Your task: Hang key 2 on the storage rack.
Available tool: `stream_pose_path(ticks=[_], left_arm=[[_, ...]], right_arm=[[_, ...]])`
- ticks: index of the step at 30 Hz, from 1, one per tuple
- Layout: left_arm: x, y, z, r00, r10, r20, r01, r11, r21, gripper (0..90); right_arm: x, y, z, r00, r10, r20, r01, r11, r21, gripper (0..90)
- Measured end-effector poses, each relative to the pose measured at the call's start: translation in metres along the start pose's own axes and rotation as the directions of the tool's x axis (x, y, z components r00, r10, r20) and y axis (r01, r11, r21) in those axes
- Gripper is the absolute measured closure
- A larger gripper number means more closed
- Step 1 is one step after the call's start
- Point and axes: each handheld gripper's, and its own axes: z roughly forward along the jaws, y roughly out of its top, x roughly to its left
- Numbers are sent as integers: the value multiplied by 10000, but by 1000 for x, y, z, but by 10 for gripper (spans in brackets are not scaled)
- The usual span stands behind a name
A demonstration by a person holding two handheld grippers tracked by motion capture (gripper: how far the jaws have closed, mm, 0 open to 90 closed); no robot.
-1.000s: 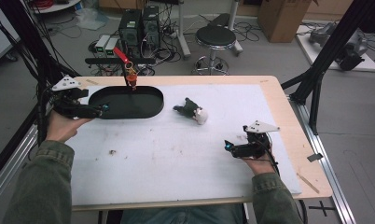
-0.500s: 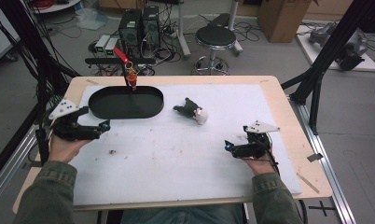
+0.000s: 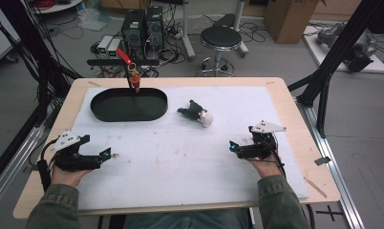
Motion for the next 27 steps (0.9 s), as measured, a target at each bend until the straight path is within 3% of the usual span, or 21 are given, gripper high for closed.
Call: stream_pose_path(ticks=[3,7,10,14,17,27], left_arm=[[1,-3,-3,10000,-11,-17,11,10000,6,18],[3,-13,-6,9998,-112,-138,114,9998,162,18],[4,-13,-9,9994,-226,-254,226,9997,-33,18],[2,-11,-10,9996,-259,-120,256,9994,-227,18],[0,-11,-8,9999,-152,4,152,9998,-83,18],[2,-11,-8,9996,-267,52,267,9996,32,18]], right_arm=[[-1,5,0,9999,-99,70,100,9999,-128,8],[-2,13,5,9997,-201,101,200,9998,69,8],[-2,22,15,9995,-323,64,321,9990,301,8],[-3,28,25,9995,-194,-258,209,9981,585,8],[-5,38,36,9985,0,-545,52,9956,937,8],[3,65,56,9961,-386,-792,490,9898,1338,8]])
